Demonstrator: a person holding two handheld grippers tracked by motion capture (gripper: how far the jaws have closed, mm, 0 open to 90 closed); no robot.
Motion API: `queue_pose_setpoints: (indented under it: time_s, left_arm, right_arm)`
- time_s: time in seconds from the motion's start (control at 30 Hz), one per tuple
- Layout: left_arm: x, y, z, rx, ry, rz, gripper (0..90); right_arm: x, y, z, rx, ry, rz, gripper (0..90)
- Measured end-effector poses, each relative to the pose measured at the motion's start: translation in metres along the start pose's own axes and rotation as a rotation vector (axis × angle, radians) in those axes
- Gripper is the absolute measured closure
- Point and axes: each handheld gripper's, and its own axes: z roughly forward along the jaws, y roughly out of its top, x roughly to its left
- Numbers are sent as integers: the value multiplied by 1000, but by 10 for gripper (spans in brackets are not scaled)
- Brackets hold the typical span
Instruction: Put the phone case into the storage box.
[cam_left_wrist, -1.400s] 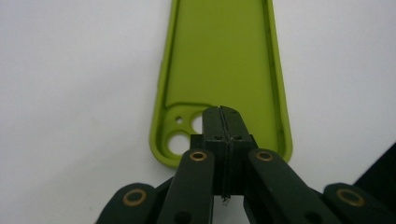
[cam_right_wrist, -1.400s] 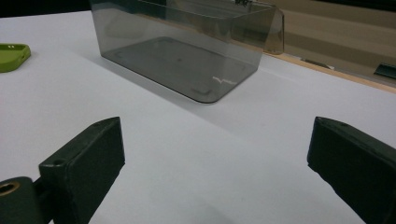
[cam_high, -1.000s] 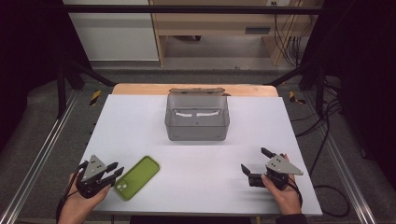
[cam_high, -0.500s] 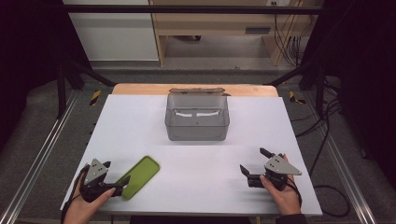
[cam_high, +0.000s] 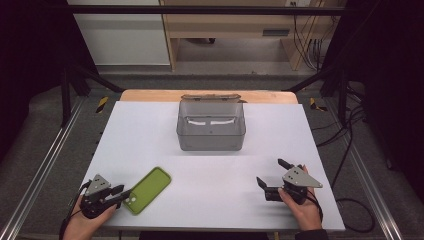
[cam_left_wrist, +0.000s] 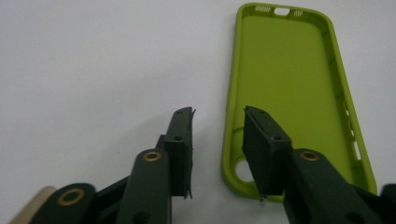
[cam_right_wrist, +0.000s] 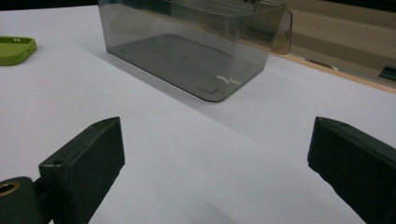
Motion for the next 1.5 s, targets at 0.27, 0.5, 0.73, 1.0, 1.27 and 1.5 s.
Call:
queue_pose_setpoints:
  time_s: [0.27,0.5,0.73,1.0,1.27,1.5]
  left_arm:
    - [2,-1,3,24,-48,-45,811]
    - [5,1,1,27,-63,-42,878]
    - [0,15,-3,-11,-117,-8,881]
    - [-8,70,3,19,-194,79,881]
    - [-16,112,11,65,-230,141,881]
    - [-33,147,12,106,-240,212,881]
  right_arm:
    - [0,0,0,2,1,0,39]
    - [1,0,1,7,6,-9,38]
    - [9,3,4,-6,29,-16,36]
    - [36,21,21,24,74,-148,36]
    - [66,47,36,72,119,-363,46]
    - [82,65,43,75,153,-478,81]
